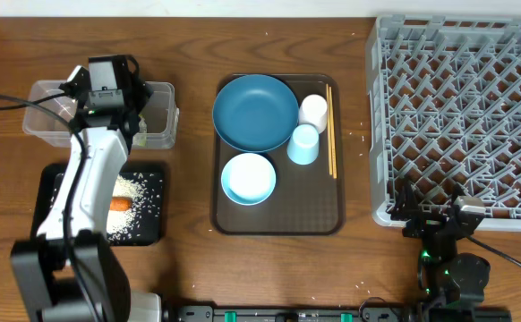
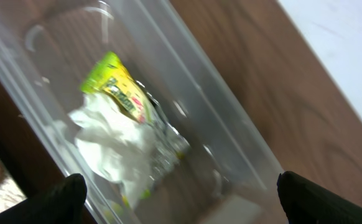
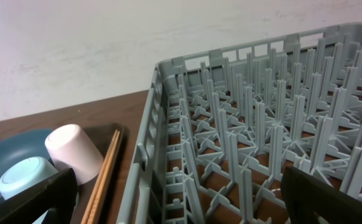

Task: Sort waste into correct bins and load items into the dishwasher rack
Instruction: 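Release the tissue into the bin and park the left gripper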

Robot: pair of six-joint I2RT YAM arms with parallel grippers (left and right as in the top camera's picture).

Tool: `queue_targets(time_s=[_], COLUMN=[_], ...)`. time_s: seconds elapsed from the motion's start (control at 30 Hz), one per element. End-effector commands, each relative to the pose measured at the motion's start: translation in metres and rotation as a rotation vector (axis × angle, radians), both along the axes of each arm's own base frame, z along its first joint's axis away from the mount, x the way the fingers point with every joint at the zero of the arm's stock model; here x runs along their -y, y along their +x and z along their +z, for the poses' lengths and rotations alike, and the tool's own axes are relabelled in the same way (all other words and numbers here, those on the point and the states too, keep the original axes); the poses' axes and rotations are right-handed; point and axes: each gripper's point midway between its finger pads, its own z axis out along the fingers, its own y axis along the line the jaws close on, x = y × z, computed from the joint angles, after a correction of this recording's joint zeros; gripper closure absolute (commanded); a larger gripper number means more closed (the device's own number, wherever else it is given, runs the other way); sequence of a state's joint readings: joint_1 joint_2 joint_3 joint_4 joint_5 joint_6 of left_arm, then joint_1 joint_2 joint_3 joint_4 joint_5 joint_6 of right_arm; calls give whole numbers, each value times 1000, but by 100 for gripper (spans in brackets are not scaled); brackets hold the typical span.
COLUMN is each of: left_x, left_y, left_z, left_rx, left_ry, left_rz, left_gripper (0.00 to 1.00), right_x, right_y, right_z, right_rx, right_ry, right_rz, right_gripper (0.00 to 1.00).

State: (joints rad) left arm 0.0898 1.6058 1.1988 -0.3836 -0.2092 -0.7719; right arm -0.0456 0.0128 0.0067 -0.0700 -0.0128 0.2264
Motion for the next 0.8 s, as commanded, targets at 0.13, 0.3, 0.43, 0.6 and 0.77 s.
queue_targets(time_s=[0.13,0.3,0.43,0.6,0.77], left_x=[41,39,43,43,27], left_y=[-35,-100,-147,-188,-196], left_z=[90,95,73,47,44], left_rx=[188,71,-104,-317,-370], left_ry=[-127,-106,-134,-148,-72], left_rz=[-183,-152,-139,-113,-63], left_gripper=[2,2,2,2,2], right_x=[2,2,2,2,2], right_y=[0,0,0,0,0], right_z=[-1,-1,-1,-1,-1], right_rx=[-3,-3,-3,-3,-3], right_ry=[-2,-2,-2,-2,-2], right_rz=[-4,-4,-4,-4,-4], right_gripper=[1,1,1,1,1])
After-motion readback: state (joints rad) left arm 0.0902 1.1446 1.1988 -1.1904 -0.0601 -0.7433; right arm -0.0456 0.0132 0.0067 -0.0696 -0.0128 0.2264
